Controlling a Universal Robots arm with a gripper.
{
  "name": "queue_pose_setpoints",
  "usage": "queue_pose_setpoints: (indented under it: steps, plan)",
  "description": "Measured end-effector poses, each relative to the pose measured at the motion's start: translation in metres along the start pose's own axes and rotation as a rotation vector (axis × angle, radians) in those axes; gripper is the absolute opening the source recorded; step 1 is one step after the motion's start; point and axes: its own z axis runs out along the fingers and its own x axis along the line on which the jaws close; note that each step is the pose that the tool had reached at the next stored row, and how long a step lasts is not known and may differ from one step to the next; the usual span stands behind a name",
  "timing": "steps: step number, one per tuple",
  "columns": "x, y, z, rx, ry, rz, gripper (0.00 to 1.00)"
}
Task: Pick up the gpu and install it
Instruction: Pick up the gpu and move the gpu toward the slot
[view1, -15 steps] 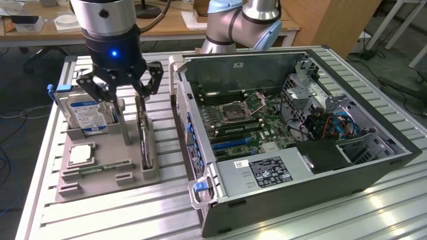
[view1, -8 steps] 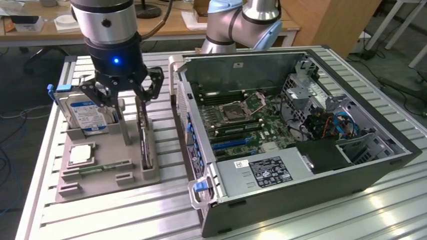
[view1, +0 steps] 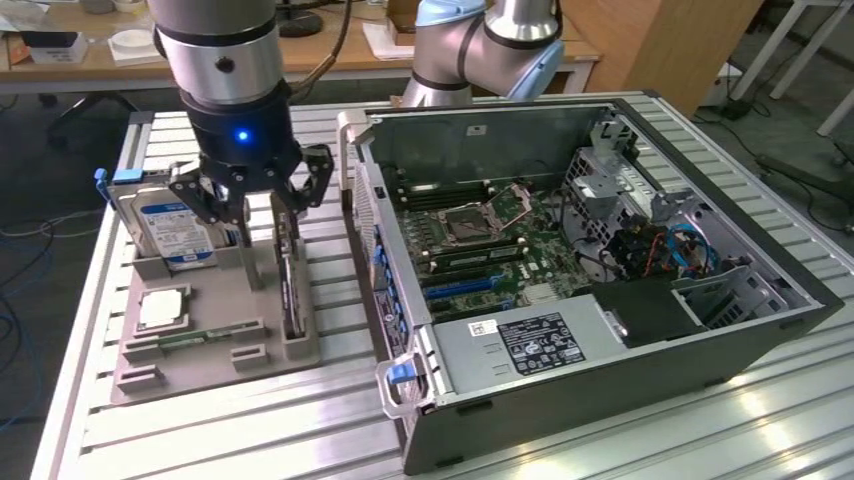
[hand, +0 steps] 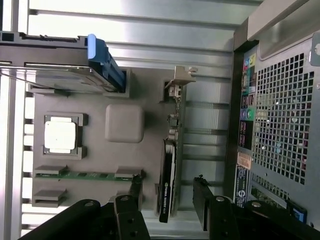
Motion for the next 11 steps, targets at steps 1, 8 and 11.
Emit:
queue_pose_setpoints:
  steps: [1,8,11]
  plan:
    - [0.0,-0.0002,0.0014,0.0001,0.0002,0.0,0.53]
    - [0.0,-0.0055,0.0109,0.0001,0.0001,-0.002,0.53]
    - [-0.001,-0.0085,0.0155,0.0002,-0.0003,-0.002,0.53]
